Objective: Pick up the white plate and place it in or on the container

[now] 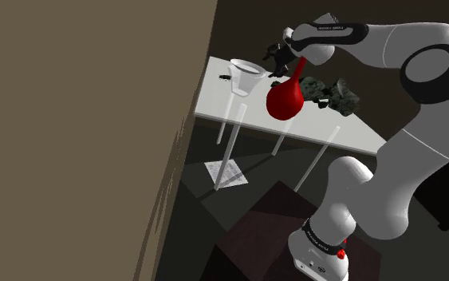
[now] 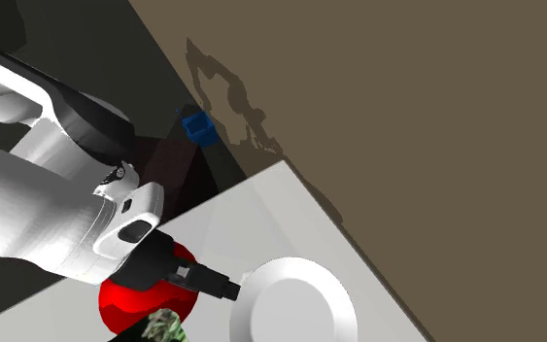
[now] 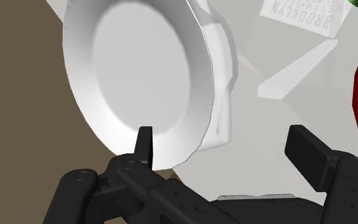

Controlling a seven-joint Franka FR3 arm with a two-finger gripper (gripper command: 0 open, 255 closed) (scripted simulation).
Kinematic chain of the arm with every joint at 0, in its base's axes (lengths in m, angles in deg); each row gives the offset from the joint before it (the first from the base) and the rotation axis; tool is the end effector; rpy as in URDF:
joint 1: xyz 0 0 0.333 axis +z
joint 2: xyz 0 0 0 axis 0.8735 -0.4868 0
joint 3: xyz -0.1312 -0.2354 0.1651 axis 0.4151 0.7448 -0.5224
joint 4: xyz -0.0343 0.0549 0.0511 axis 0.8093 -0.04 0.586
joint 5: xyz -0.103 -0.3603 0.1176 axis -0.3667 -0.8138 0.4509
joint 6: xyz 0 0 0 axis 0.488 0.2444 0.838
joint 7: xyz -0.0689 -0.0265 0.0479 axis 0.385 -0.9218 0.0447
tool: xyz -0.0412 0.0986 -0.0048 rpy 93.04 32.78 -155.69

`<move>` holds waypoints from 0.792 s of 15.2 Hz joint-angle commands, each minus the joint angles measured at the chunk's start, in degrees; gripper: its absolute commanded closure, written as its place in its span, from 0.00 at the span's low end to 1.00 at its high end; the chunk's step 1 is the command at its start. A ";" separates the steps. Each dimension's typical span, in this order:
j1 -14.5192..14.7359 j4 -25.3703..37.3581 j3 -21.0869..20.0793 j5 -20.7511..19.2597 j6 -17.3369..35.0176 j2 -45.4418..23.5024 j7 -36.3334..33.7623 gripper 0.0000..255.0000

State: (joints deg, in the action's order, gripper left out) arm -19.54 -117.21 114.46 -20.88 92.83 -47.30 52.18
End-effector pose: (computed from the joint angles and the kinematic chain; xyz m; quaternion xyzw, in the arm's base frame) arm 0.4887 -0.3296 0.5812 0.7193 0.6056 0.2244 0.2559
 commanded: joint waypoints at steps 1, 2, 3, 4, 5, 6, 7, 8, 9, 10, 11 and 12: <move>4.86 2.00 6.32 4.03 -2.81 -3.17 4.77 0.00; 7.55 2.17 9.40 6.28 -2.56 -4.59 6.20 0.00; 11.51 2.40 13.93 9.30 -2.49 -6.47 8.11 0.00; 19.91 2.61 22.63 11.27 -2.31 -7.64 9.35 0.00; 25.58 2.60 27.59 9.02 -1.40 -6.16 7.94 0.00; 28.22 2.58 29.39 6.03 -0.46 -4.26 6.04 0.00; 29.09 2.58 29.74 3.98 0.08 -3.00 4.74 0.00; 29.08 2.58 29.72 3.97 0.08 -2.99 4.73 0.00; 28.72 2.56 29.26 3.50 0.13 -2.72 4.43 0.00; 29.04 2.57 29.69 3.94 0.08 -2.98 4.71 0.00; 29.02 2.57 29.66 3.92 0.08 -2.96 4.70 0.00; 29.03 2.57 29.66 3.91 0.08 -2.96 4.69 0.00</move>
State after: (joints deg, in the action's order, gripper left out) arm 9.28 -114.60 143.87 -16.69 93.47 -50.47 56.97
